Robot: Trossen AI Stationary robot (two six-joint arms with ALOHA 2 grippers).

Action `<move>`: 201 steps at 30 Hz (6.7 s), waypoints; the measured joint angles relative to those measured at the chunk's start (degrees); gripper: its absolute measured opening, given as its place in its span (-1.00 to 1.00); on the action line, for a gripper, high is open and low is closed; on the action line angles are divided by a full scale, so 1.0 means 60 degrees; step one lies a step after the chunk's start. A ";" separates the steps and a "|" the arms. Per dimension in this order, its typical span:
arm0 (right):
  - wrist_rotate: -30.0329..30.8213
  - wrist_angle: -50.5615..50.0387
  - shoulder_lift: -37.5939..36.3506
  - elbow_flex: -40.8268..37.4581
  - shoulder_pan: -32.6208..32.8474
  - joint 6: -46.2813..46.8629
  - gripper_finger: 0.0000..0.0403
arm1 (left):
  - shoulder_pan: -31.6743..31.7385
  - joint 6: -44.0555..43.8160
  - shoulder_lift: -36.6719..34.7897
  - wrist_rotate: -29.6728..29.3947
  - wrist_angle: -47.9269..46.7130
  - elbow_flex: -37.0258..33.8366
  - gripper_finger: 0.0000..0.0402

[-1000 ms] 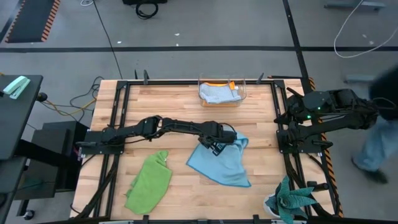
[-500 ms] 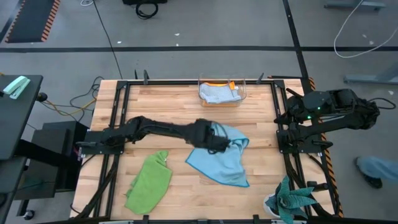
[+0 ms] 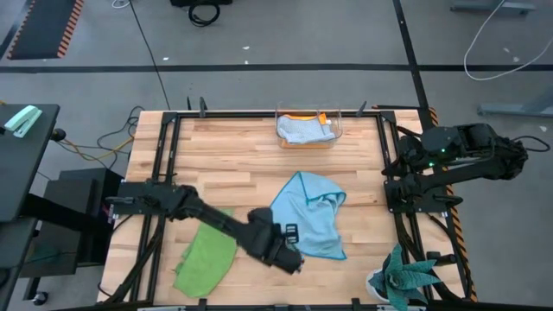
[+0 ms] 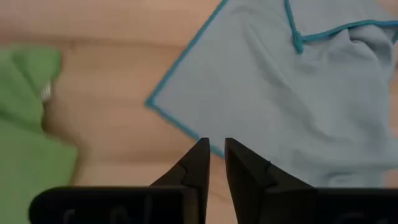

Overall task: Fold microfiber towels
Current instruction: Fold the blue microfiber cloth

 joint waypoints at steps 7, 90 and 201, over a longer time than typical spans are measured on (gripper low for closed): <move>-0.0578 0.0000 -0.0009 0.0000 0.0000 -0.0236 -0.93 | -0.0494 -0.1251 0.0749 0.0085 0.0299 -0.0009 -0.62; -0.0806 0.2197 0.1246 -0.1733 -0.0001 -0.0333 -0.85 | 0.3322 0.5244 -0.0887 0.0209 -0.0002 -0.2355 -0.89; 0.0854 0.5475 0.8968 -0.0317 -0.2641 -0.4209 -1.00 | 0.0248 0.3013 -0.3339 -0.5539 -0.0003 -0.2345 -0.87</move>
